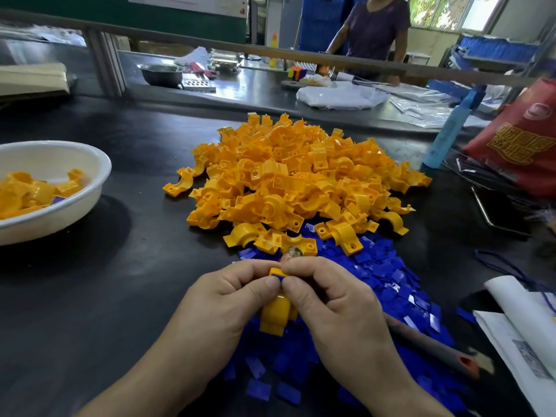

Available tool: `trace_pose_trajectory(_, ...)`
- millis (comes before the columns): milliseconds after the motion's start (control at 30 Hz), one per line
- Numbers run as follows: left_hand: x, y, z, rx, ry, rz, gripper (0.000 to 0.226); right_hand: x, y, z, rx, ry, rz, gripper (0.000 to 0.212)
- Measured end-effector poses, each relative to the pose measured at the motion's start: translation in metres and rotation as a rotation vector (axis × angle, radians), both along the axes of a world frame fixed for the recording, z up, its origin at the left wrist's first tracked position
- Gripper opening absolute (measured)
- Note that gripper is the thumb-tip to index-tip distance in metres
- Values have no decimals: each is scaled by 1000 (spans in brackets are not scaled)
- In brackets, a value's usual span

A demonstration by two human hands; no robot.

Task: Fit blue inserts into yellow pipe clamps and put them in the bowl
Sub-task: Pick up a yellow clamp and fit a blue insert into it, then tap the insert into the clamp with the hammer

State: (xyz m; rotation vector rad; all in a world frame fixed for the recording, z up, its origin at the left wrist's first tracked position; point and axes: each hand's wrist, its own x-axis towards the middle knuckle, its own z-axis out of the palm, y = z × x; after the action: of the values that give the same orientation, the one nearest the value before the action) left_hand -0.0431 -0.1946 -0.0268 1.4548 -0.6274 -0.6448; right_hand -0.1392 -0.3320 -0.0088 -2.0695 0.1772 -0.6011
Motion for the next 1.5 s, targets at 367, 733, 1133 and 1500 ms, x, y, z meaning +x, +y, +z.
trace_pose_trajectory(367, 11, 7, 5, 66, 45, 216, 29, -2, -11, -1, -236, -16, -141, 32)
trace_pose_trajectory(733, 62, 45, 13, 522, -149, 548, 11, -44, -65, 14, -803, 652, -315, 44)
trace_pose_trajectory(1133, 29, 79, -9, 1042, -782, 455, 63, -69, -54, 0, -843, 619, -272, 14)
trace_pose_trajectory(1500, 21, 79, -21, 870, -774, 590, 56, -61, 19, 36, 34, 547, -22, 16)
